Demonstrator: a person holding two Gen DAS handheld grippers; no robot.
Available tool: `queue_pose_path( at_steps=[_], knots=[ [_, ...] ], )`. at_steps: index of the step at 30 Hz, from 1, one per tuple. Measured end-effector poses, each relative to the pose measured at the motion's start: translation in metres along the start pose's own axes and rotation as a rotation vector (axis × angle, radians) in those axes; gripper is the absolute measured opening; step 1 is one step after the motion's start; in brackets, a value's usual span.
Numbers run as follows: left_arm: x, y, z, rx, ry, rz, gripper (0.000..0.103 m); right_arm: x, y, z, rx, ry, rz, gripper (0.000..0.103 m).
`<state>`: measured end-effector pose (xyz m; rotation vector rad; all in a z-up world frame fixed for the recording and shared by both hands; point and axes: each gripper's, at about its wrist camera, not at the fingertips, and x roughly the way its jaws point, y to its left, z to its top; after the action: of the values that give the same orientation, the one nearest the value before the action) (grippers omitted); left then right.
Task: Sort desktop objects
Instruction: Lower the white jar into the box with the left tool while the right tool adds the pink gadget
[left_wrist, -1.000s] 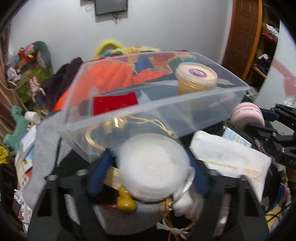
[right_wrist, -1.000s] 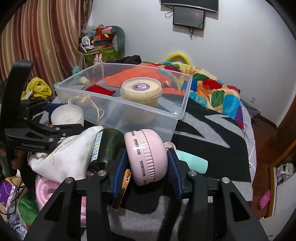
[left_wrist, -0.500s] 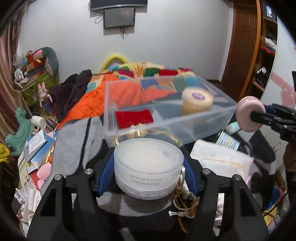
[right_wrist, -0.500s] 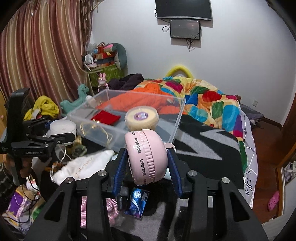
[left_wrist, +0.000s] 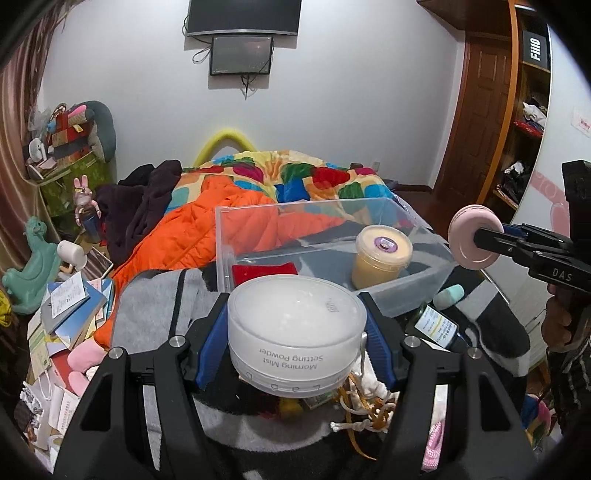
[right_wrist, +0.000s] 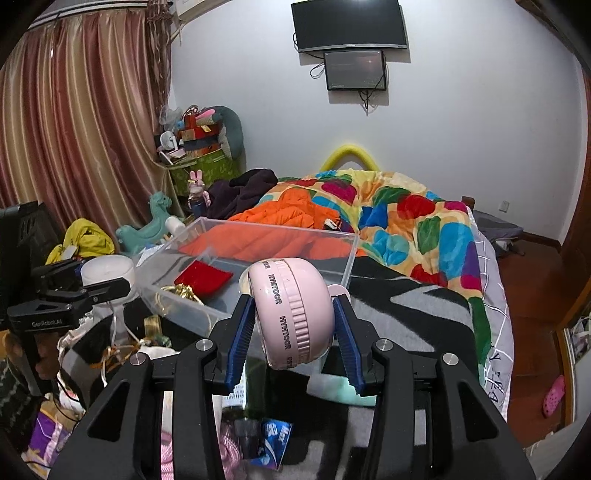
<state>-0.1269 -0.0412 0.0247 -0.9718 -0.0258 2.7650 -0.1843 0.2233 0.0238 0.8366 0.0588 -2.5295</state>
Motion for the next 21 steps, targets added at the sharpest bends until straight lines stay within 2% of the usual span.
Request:
queue_pose_path(
  at_steps=[3, 7, 13, 21],
  knots=[
    [0.007, 0.003, 0.006, 0.005, -0.005, 0.027, 0.066, 0.007, 0.001, 0.003, 0.0, 0.002, -0.002, 0.04],
    [0.025, 0.011, 0.012, -0.017, 0.008, 0.027, 0.066, 0.016, 0.005, 0.006, -0.003, 0.006, -0.002, 0.04],
    [0.052, 0.02, 0.017, -0.05, 0.037, 0.01, 0.066, 0.036, 0.014, 0.016, -0.001, 0.02, 0.044, 0.04],
    [0.07, 0.012, 0.015, -0.004, 0.03, 0.009, 0.066, 0.07, 0.05, 0.02, -0.086, 0.045, 0.07, 0.04]
  ],
)
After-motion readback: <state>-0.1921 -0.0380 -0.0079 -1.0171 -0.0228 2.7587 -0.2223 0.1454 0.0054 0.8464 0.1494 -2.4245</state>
